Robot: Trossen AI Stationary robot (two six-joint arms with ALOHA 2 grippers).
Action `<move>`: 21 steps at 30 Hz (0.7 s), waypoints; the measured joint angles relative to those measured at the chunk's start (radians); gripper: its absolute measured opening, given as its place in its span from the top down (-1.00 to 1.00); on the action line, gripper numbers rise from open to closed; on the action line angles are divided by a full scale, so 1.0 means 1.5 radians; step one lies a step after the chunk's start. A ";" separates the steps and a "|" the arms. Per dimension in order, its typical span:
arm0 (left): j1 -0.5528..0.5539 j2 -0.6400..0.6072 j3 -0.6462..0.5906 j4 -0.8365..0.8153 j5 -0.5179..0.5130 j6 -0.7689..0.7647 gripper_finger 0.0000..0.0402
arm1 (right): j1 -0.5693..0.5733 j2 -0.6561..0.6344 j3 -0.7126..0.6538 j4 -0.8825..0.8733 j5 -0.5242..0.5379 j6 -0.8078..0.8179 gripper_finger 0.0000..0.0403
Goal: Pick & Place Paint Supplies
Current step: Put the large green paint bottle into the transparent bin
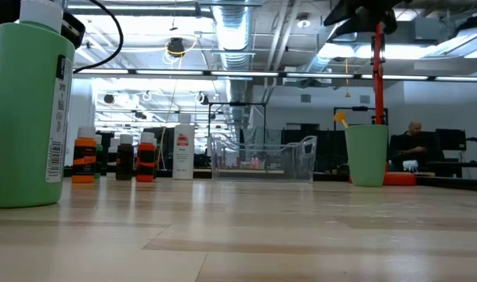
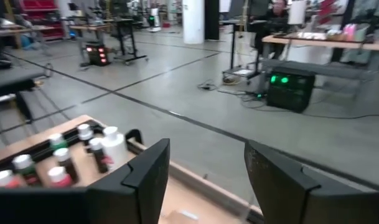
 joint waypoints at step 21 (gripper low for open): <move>0.000 0.000 0.000 0.230 -0.076 -0.203 0.99 | 0.158 0.091 0.000 -0.020 0.000 0.172 0.19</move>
